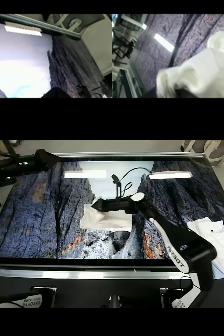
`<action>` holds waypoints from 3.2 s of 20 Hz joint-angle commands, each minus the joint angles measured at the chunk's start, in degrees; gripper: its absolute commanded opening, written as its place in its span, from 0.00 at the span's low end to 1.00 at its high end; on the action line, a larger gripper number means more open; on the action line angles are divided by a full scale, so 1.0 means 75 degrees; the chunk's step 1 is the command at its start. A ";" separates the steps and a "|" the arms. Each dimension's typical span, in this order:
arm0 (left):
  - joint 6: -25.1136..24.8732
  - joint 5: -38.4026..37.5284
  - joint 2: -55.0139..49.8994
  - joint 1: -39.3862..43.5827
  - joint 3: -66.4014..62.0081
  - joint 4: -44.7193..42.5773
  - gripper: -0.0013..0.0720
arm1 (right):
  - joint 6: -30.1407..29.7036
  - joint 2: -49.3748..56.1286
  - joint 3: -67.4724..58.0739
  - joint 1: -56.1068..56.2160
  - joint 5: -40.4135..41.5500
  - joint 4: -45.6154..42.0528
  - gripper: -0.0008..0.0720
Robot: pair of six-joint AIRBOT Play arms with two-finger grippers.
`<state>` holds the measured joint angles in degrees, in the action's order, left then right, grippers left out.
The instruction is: Fold the shirts.
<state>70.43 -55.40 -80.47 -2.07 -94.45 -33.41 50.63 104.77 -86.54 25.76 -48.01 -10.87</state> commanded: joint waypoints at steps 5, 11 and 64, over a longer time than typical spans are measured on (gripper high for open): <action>-0.0207 -0.0790 0.0775 -0.0134 0.0006 -0.0632 0.05 | -0.0842 -0.0020 -0.0166 -0.0583 -0.0522 -0.0181 0.87; -0.0347 -0.0880 0.0758 -0.0105 0.0096 -0.0644 0.05 | 0.1862 -0.0825 -0.0096 -0.2879 -0.3520 -0.6642 0.88; -0.0393 -0.0583 0.0108 0.0382 0.0475 -0.0428 0.06 | 0.1448 -0.3620 0.1731 -1.2304 -0.6397 -1.0386 0.58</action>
<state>67.35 -59.46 -79.81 0.78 -90.83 -38.50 61.10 77.65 -78.89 -66.50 -100.49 -83.99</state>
